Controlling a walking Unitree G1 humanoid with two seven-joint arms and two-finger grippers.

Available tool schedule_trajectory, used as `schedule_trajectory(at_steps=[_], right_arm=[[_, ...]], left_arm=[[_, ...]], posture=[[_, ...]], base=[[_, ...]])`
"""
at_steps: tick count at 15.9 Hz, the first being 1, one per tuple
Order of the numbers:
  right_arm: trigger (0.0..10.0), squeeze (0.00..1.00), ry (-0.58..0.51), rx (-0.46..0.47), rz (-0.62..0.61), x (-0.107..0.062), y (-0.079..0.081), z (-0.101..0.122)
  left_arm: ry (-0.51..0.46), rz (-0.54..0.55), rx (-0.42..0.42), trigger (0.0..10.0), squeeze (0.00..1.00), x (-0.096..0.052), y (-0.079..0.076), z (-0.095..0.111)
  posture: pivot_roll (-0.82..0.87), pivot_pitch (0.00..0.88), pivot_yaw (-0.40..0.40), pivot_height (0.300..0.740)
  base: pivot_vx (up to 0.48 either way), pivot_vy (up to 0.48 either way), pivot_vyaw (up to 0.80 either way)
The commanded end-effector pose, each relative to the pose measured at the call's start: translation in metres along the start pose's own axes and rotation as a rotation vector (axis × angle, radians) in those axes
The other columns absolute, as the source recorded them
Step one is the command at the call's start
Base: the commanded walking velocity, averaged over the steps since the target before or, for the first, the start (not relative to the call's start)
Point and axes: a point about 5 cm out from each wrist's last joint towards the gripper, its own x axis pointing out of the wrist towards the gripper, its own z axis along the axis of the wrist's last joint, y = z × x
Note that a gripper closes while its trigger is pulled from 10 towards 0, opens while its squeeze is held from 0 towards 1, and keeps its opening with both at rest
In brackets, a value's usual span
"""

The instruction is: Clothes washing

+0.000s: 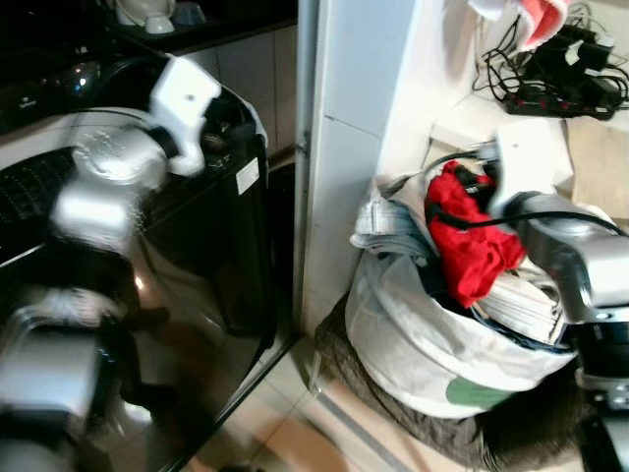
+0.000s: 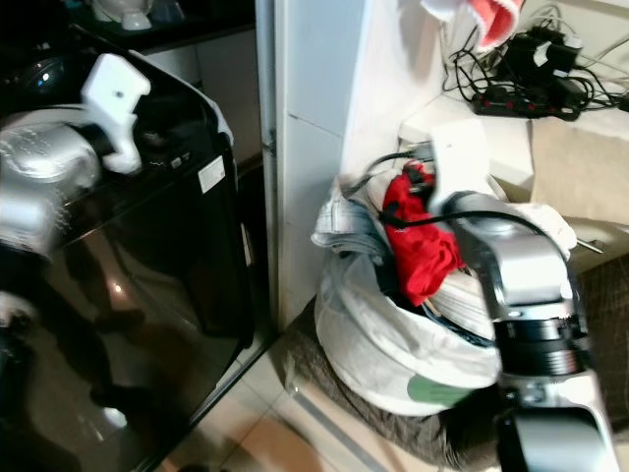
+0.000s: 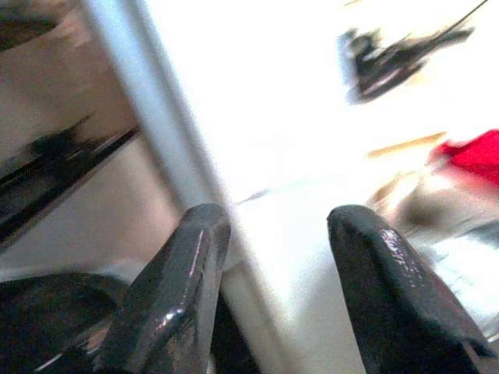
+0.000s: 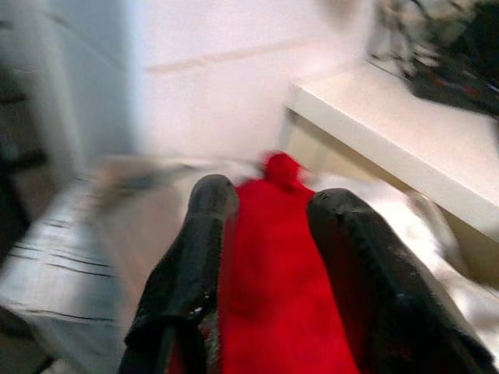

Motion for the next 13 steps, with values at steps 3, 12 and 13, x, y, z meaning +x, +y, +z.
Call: schedule_trajectory(at_steps=[3,12,13], right_arm=[[10.0,1.00,0.085,0.063,-0.021,0.007,-0.015,-0.019],[0.0,0.00,0.270,0.216,0.152,0.024,-0.003,-0.066],[0.0,0.00,0.270,0.226,0.161,0.025,-0.002,-0.067]], left_arm=[[-0.079,-0.132,-0.134,10.0,0.00,-0.002,-0.047,-0.001],[-0.040,-0.365,-0.264,10.0,0.00,-0.026,-0.108,-0.004],[-0.033,-0.364,-0.264,10.0,0.00,-0.027,-0.109,-0.004]], posture=[[-0.02,0.000,0.003,0.740],[0.00,0.000,-0.026,0.740],[0.00,0.000,-0.026,0.740]], base=[[0.000,0.000,0.00],[0.000,0.000,0.00],[0.000,0.000,0.00]])
